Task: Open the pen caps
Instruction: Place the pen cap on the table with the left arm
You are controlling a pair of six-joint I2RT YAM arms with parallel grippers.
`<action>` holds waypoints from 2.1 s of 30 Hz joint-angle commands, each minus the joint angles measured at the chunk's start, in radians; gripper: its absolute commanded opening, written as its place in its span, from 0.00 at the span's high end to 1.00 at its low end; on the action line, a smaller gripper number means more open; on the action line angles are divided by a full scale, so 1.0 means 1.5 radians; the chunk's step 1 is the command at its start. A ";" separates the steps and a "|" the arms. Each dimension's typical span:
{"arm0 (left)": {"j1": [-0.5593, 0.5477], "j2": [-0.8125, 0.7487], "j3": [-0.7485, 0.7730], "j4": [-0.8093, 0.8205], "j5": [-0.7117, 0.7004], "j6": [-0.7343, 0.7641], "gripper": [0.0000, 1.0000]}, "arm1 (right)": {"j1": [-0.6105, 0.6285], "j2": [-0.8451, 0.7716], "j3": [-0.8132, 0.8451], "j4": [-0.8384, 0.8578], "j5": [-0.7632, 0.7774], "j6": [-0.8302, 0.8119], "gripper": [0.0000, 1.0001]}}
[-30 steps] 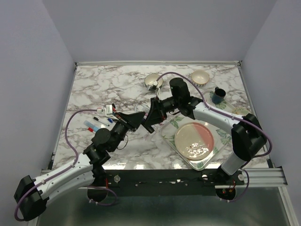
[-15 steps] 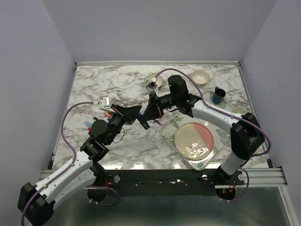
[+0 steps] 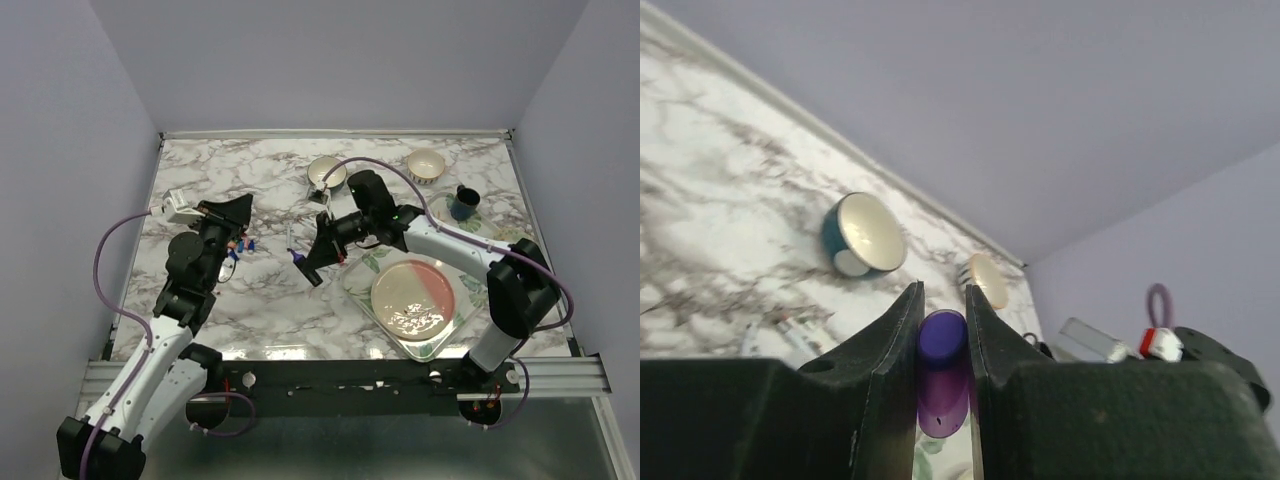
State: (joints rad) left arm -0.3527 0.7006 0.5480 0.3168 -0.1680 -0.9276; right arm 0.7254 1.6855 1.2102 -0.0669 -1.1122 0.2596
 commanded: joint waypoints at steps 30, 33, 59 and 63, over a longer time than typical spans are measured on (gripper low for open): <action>0.259 0.358 -0.043 -0.145 0.014 -0.024 0.78 | -0.039 0.034 0.062 -0.159 0.206 -0.140 0.99; 0.263 0.376 -0.040 -0.142 0.013 -0.021 0.77 | -0.043 0.032 0.062 -0.160 0.205 -0.140 1.00; 0.279 0.384 -0.019 -0.150 0.039 -0.011 0.50 | -0.055 0.052 0.083 -0.193 0.271 -0.194 0.99; 0.281 0.353 -0.021 -0.160 0.038 -0.010 0.43 | -0.055 0.090 0.112 -0.225 0.337 -0.223 0.99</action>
State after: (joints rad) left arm 0.0586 1.2900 0.4976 0.0868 -0.1188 -0.9531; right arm 0.6476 1.7512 1.3167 -0.3321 -0.7372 -0.0010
